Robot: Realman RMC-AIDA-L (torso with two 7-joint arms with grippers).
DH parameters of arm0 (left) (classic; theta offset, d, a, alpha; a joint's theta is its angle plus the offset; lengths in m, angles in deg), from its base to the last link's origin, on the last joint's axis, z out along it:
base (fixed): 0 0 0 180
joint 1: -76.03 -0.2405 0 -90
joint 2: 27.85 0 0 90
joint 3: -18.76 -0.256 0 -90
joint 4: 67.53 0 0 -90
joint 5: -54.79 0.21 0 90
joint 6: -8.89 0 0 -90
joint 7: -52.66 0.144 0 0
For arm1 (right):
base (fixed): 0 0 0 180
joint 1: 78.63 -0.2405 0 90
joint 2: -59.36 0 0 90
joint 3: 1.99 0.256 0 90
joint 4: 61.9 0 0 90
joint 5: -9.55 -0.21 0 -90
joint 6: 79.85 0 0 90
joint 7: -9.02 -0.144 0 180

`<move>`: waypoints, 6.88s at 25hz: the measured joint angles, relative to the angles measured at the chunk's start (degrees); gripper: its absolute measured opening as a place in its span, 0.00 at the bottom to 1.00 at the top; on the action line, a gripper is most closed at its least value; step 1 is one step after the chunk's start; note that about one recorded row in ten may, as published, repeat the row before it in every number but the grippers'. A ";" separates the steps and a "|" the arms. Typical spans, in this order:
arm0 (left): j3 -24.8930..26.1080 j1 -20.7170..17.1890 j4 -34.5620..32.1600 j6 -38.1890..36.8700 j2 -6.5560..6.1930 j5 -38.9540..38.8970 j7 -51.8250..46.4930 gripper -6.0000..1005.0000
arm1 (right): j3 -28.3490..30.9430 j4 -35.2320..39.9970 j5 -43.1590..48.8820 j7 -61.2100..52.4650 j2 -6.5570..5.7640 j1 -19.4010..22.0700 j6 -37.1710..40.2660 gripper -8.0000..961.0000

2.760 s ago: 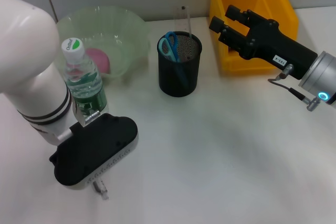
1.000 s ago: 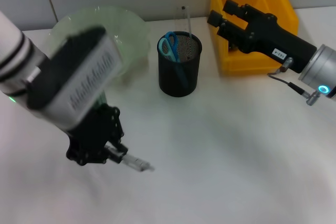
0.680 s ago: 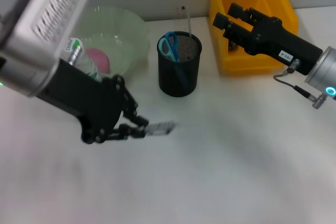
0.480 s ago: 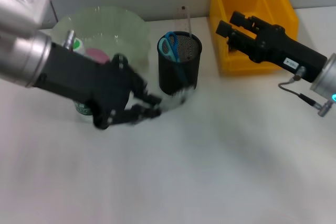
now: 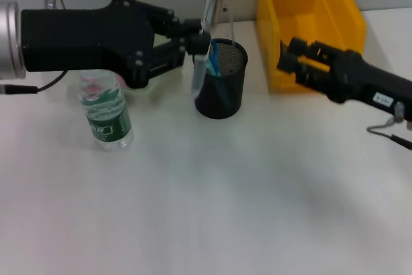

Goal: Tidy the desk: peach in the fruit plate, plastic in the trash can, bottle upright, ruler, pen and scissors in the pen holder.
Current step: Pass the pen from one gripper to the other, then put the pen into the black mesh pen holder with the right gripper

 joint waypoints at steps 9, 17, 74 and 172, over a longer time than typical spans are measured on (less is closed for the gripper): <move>-16.61 -10.10 -0.26 18.38 0.17 -17.95 0.92 0.14 | 0.00 4.58 5.45 -0.23 -0.69 0.03 5.79 0.63; -25.98 -10.33 4.45 28.07 0.28 -27.29 9.18 0.14 | 0.56 7.57 5.96 -0.62 -0.84 1.69 8.61 0.63; -31.78 -7.10 15.50 30.43 -0.05 -33.38 15.06 0.14 | 0.04 19.34 15.78 -4.69 0.85 -3.90 8.52 0.59; -25.83 -16.46 19.12 22.18 -0.19 -32.69 18.71 0.78 | 3.83 23.51 15.40 -7.23 2.56 -6.76 -4.41 0.17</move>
